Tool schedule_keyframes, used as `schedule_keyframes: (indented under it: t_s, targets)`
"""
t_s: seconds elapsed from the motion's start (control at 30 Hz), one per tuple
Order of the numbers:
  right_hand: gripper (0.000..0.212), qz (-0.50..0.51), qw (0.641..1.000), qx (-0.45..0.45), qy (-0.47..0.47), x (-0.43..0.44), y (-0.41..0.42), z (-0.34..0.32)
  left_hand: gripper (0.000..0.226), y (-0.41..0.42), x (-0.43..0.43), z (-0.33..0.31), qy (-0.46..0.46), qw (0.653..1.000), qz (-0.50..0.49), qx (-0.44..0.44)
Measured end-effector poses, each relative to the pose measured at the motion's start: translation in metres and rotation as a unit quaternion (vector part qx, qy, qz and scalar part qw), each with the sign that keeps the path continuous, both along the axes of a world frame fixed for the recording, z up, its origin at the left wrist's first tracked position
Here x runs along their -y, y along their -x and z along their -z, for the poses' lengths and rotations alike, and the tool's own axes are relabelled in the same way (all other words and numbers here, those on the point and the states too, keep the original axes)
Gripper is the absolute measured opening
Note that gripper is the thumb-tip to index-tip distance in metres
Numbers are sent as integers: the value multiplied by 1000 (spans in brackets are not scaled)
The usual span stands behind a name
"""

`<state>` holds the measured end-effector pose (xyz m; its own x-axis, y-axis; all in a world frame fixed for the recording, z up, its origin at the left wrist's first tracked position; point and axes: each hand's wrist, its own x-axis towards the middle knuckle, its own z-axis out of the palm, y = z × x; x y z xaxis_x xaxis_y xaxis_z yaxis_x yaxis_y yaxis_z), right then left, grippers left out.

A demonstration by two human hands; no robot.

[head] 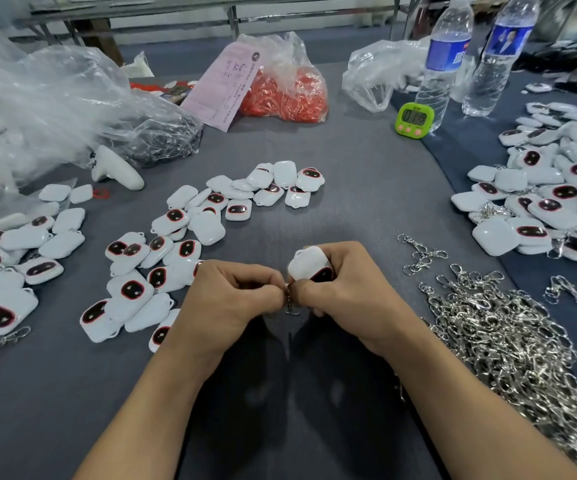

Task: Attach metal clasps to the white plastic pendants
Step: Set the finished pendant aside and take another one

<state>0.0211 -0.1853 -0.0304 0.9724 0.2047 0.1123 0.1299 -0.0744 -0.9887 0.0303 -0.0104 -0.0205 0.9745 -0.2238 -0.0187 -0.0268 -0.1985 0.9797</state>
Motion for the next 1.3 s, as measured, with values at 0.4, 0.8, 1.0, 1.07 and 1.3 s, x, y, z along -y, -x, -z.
schedule_keyframes:
  t_s: [0.4, 0.8, 1.0, 1.07, 1.3]
  targets:
    - [28, 109, 986, -98, -81, -4, -5, -1, 9, 9, 4, 6, -351, 877, -150, 291]
    - [24, 171, 958, 13, 232, 10, 2, 3, 8, 3, 11, 11, -318, 918, -29, 235]
    - [16, 151, 971, 21, 183, 11, 3, 1, 9, 3, 10, 10, -305, 923, -22, 234]
    - [16, 149, 972, 23, 181, 11, 3, 1, 10, 4, 10, 10, -305, 924, -20, 231]
    - [16, 147, 966, 25, 211, 10, 3, -2, 13, 6, 9, 8, -317, 919, -10, 235]
